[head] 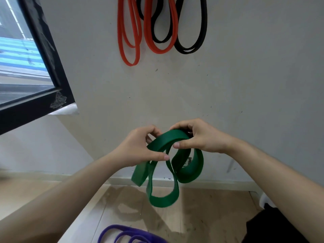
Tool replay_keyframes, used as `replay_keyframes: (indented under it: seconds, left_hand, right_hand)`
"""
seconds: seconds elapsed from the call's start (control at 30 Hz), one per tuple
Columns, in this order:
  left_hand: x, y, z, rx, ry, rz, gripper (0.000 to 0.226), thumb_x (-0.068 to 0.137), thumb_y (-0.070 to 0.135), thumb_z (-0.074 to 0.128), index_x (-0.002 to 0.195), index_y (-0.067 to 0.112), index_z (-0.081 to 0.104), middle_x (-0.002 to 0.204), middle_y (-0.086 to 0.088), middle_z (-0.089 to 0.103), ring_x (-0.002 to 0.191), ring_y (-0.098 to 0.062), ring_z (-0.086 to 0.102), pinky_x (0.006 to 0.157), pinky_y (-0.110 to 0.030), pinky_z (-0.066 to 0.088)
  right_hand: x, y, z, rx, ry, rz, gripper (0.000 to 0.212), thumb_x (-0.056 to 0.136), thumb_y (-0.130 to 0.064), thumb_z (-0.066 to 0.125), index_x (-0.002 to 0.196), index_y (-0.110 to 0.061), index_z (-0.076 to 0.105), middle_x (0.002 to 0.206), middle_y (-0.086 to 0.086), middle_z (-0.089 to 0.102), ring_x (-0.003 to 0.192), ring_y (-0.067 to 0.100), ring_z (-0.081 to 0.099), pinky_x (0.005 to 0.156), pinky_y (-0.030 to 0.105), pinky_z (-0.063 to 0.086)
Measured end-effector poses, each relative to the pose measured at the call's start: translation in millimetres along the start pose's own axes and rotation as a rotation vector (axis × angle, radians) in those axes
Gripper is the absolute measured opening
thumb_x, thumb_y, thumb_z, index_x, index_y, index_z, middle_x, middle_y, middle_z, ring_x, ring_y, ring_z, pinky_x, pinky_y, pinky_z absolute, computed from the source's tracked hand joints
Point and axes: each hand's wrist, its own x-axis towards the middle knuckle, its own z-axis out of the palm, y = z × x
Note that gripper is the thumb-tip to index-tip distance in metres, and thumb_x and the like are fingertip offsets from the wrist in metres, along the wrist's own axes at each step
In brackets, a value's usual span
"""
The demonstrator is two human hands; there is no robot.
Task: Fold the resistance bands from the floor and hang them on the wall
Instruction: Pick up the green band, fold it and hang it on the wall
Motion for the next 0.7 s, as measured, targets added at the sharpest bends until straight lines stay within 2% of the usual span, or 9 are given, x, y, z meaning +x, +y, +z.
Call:
replay_keyframes:
  seconds: [0.07, 0.17, 0.23, 0.33, 0.4, 0.47, 0.57, 0.7]
  left_hand:
    - [2, 3, -2, 0.029, 0.0, 0.014, 0.046, 0.061, 0.039, 0.095, 0.097, 0.032, 0.067, 0.093, 0.019, 0.07, 0.077, -0.011, 0.067, 0.073, -0.035, 0.06]
    - [3, 5, 1, 0.014, -0.044, 0.038, 0.044, 0.069, 0.04, 0.091, 0.106, 0.035, 0.068, 0.099, 0.015, 0.072, 0.089, -0.01, 0.068, 0.082, -0.032, 0.057]
    - [2, 6, 6, -0.036, -0.082, 0.026, 0.04, 0.077, 0.035, 0.087, 0.112, 0.031, 0.069, 0.101, 0.009, 0.073, 0.098, -0.01, 0.068, 0.088, -0.03, 0.056]
    - [-1, 13, 16, -0.156, -0.075, 0.0, 0.036, 0.084, 0.019, 0.083, 0.117, 0.021, 0.069, 0.105, 0.002, 0.075, 0.102, -0.009, 0.07, 0.09, -0.025, 0.056]
    - [-1, 18, 22, -0.229, -0.025, -0.017, 0.036, 0.084, 0.013, 0.082, 0.117, 0.018, 0.069, 0.103, -0.002, 0.075, 0.099, -0.012, 0.072, 0.092, -0.03, 0.057]
    - [0, 20, 25, -0.28, 0.023, -0.018, 0.037, 0.083, 0.012, 0.082, 0.117, 0.02, 0.068, 0.103, -0.011, 0.073, 0.099, -0.024, 0.071, 0.094, -0.041, 0.058]
    - [3, 30, 27, -0.318, 0.095, 0.018, 0.037, 0.081, 0.014, 0.084, 0.114, 0.02, 0.068, 0.098, -0.015, 0.072, 0.096, -0.032, 0.07, 0.091, -0.052, 0.057]
    - [14, 59, 21, -0.303, 0.228, 0.106, 0.049, 0.081, 0.008, 0.083, 0.122, 0.026, 0.063, 0.102, -0.005, 0.074, 0.097, -0.022, 0.073, 0.091, -0.043, 0.059]
  right_hand:
    - [-3, -2, -3, 0.001, 0.012, -0.011, 0.031, 0.087, -0.015, 0.077, 0.117, -0.012, 0.068, 0.097, 0.002, 0.073, 0.087, 0.015, 0.07, 0.081, 0.027, 0.056]
    - [-5, -6, -2, 0.021, 0.057, -0.047, 0.034, 0.087, -0.017, 0.077, 0.119, -0.013, 0.067, 0.103, 0.003, 0.074, 0.096, 0.017, 0.07, 0.09, 0.033, 0.057]
    - [-6, -7, 0, 0.067, 0.101, -0.064, 0.034, 0.088, -0.015, 0.076, 0.12, -0.013, 0.067, 0.105, 0.002, 0.074, 0.1, 0.017, 0.07, 0.092, 0.032, 0.056]
    - [-7, -6, 0, 0.175, 0.166, -0.077, 0.033, 0.09, -0.009, 0.072, 0.121, -0.009, 0.066, 0.106, 0.008, 0.073, 0.1, 0.021, 0.07, 0.091, 0.031, 0.056]
    - [-9, -8, -3, 0.231, 0.207, -0.083, 0.032, 0.09, -0.006, 0.07, 0.121, -0.007, 0.065, 0.104, 0.007, 0.073, 0.097, 0.017, 0.07, 0.088, 0.028, 0.055]
    - [-12, -10, -9, 0.275, 0.252, -0.093, 0.031, 0.091, -0.005, 0.069, 0.121, -0.005, 0.064, 0.1, 0.003, 0.072, 0.093, 0.011, 0.069, 0.083, 0.024, 0.054]
    - [-17, -16, -22, 0.29, 0.329, -0.112, 0.031, 0.09, -0.012, 0.069, 0.121, -0.009, 0.065, 0.102, 0.002, 0.072, 0.093, 0.01, 0.068, 0.084, 0.026, 0.055]
    - [-25, -30, -44, 0.285, 0.426, -0.136, 0.033, 0.09, -0.02, 0.068, 0.122, -0.012, 0.064, 0.106, 0.002, 0.073, 0.098, 0.01, 0.069, 0.085, 0.025, 0.054]
